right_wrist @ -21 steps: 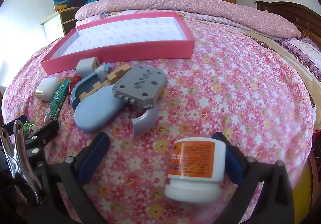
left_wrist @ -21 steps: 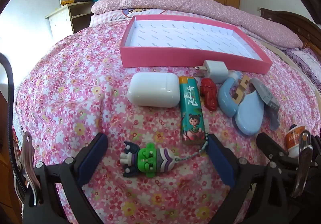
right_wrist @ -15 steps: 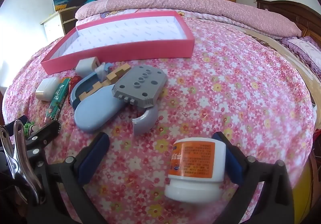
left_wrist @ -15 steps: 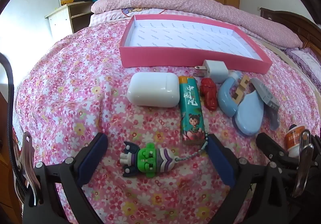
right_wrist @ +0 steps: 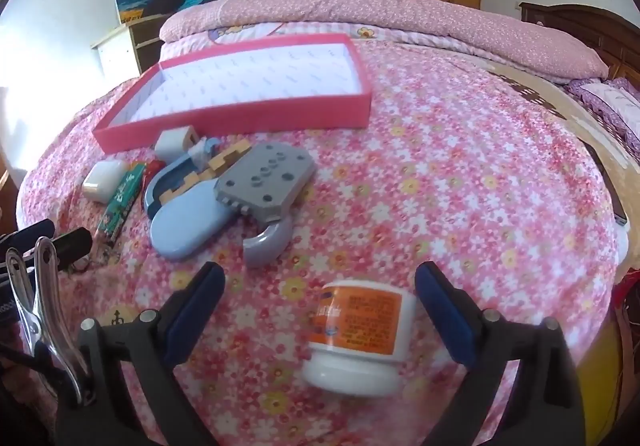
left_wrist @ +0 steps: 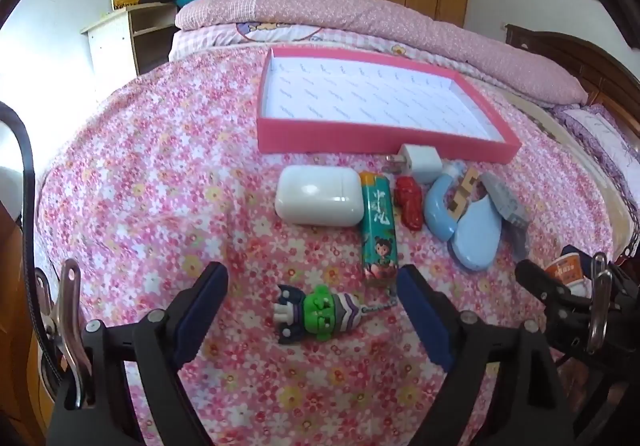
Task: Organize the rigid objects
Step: 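Grasp the green figure keychain with the left tool while the right tool grasps the white jar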
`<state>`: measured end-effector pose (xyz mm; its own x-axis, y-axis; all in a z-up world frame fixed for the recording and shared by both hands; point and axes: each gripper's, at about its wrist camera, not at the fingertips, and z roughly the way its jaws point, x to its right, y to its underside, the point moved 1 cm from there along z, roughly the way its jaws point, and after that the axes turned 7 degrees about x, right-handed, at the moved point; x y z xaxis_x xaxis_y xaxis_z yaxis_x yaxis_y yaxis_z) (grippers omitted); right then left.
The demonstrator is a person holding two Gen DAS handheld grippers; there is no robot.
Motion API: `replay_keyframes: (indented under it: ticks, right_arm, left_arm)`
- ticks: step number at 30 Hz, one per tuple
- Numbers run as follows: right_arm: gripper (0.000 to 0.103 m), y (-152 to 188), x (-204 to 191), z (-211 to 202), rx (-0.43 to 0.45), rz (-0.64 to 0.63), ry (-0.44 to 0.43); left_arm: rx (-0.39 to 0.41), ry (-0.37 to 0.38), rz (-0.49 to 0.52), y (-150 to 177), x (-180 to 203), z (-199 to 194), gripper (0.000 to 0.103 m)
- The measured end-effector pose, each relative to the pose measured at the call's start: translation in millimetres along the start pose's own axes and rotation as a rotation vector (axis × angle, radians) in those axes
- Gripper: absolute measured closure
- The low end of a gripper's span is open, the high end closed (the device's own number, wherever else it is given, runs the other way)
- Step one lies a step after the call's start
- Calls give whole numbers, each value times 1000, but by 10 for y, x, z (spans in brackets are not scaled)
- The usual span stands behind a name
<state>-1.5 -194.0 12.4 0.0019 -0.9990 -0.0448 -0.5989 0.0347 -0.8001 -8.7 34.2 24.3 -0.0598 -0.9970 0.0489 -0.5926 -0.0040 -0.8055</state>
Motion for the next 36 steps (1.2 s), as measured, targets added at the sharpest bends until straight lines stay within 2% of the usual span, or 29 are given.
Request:
replay_keyframes:
  ticks: [4,7,15,25,29,32,36]
  right_arm:
    - [7,-65,36,-54,12,1,-31]
    - [12,-60,28,-75,8,-13,-53]
    - [15,-23,28,-169,-10,-13,-97]
    - [15,-12,70,-239,-23,-50,-91]
    - [16,63,129,-218,-44,-47,-77]
    - [26,119,179,-171,-79,-26,-100]
    - [37,175,174,-131,-88,-33,-87]
  left_arm:
    - [19,-17,-8,-86,-45,-71,13]
    - [-10,-5,-17,-123,-79,-24,14]
    - [-52,-6,-22,41,-99,-78,16]
    - [-70,13,-11,86,-55,-33,16]
    - [-88,-12,-20,112,-99,33,16]
    - [-93,7,-52,114,-152,53,16]
    - [-84,-1,-24,114,-129,53,16]
